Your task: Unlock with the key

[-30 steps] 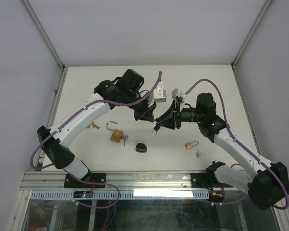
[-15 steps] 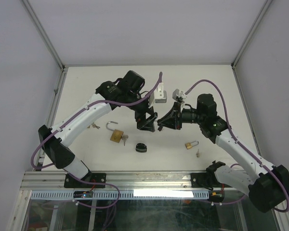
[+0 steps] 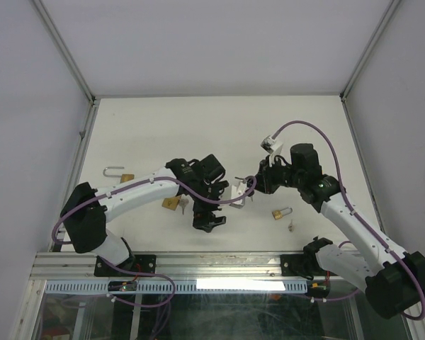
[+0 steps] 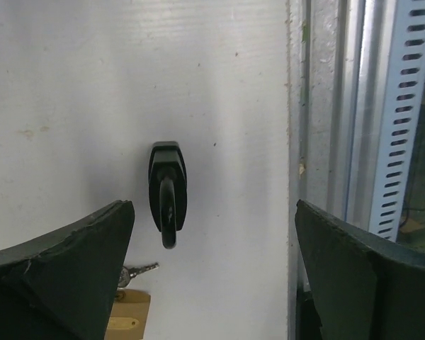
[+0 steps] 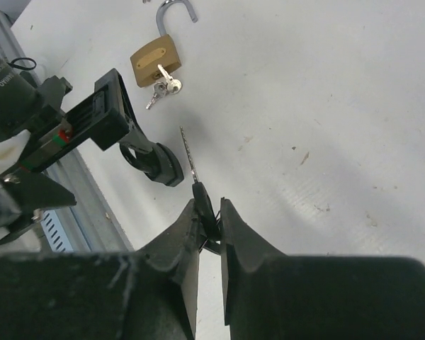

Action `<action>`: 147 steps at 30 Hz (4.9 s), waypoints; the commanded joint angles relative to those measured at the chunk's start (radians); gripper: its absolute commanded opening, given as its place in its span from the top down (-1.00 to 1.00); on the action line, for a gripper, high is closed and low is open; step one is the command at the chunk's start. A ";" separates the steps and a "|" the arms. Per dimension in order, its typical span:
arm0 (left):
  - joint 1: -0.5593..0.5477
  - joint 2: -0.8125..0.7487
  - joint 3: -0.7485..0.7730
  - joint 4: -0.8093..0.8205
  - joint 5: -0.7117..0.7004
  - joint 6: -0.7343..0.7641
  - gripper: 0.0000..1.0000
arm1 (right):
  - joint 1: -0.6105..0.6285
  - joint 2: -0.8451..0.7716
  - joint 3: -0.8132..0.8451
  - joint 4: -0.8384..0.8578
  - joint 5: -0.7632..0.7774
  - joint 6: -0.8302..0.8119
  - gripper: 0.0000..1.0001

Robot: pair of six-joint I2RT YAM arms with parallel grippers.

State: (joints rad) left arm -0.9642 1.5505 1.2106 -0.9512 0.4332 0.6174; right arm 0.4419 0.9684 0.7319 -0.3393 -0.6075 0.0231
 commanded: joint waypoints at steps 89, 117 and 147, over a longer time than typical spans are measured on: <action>0.314 -0.130 0.361 1.678 0.738 -1.360 1.00 | -0.075 -0.163 0.450 0.380 -0.290 0.356 1.00; 0.305 -0.164 0.310 1.465 0.697 -1.145 1.00 | -0.054 -0.117 0.503 0.216 -0.251 0.259 1.00; 0.328 -0.199 0.257 1.174 0.719 -0.838 1.00 | -0.033 0.032 0.712 -0.385 -0.274 -0.201 1.00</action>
State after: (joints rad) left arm -0.6415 1.3876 1.4277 0.2043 1.1362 -0.2951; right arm 0.4095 1.0069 1.3888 -0.6868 -0.8925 -0.1356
